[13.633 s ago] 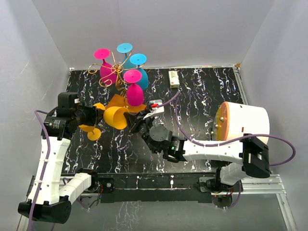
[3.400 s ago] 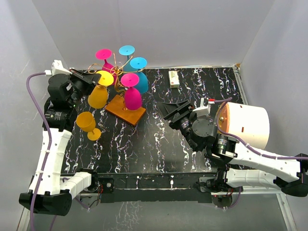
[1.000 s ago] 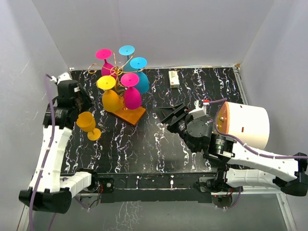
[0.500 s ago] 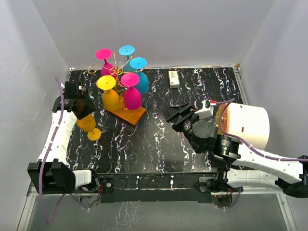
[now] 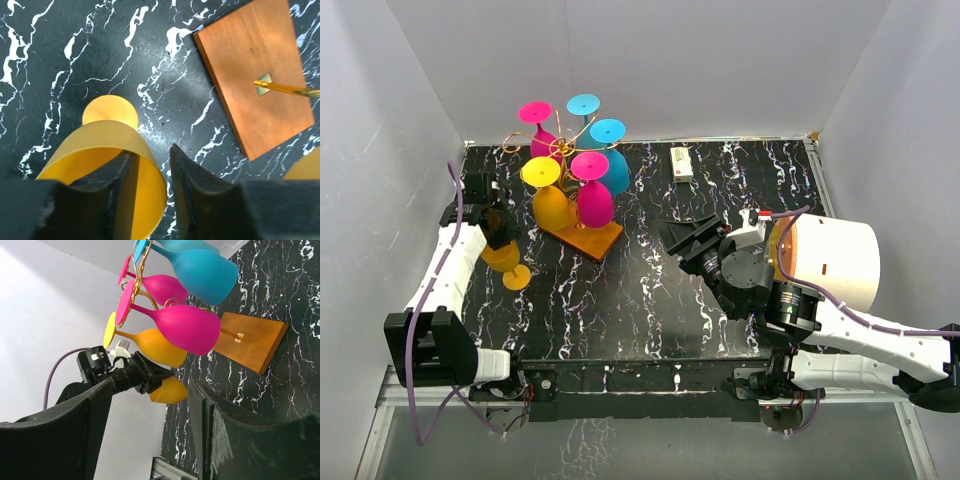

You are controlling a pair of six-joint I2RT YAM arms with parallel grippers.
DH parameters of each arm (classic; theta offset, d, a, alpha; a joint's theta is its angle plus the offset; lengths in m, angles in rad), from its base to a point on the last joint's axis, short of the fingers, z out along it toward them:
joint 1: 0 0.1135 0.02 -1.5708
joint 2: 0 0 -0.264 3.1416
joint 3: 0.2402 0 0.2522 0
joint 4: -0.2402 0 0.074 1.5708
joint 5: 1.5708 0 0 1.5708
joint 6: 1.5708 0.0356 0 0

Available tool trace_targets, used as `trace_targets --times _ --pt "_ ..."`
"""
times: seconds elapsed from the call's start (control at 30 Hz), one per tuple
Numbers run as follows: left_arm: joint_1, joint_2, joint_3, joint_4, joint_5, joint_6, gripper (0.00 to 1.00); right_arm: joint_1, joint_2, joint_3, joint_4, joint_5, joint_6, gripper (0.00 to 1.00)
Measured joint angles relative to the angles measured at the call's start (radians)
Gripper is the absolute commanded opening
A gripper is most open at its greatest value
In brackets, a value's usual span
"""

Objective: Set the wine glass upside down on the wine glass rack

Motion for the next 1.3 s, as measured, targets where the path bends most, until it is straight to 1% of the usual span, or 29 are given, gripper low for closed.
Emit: trace_targets --times 0.2,0.5,0.73,0.87,1.0,1.1,1.2,1.3 --pt "0.000 0.016 -0.007 0.010 -0.021 0.010 0.00 0.000 -0.002 0.000 0.000 0.000 0.000 0.60" --pt "0.001 -0.051 -0.007 -0.020 -0.035 0.016 0.00 0.000 0.009 0.000 0.001 -0.002 0.002 0.60" --pt "0.001 -0.175 -0.003 -0.093 0.005 0.015 0.00 0.000 0.048 0.000 0.001 -0.024 0.008 0.60" --pt "0.001 -0.233 0.002 -0.130 0.080 0.033 0.00 0.000 0.084 0.000 0.010 -0.042 0.028 0.58" --pt "-0.003 -0.285 0.002 -0.161 0.200 0.086 0.00 0.000 0.149 0.003 0.014 -0.063 0.064 0.56" --pt "-0.021 -0.327 0.002 -0.158 0.284 0.119 0.00 -0.005 0.219 0.031 -0.017 -0.085 0.103 0.56" --pt "-0.058 -0.368 0.002 -0.148 0.358 0.150 0.00 -0.018 0.292 0.070 -0.040 -0.126 0.138 0.56" --pt "-0.098 -0.391 0.002 -0.138 0.415 0.175 0.00 -0.060 0.342 0.077 -0.045 -0.211 0.187 0.55"
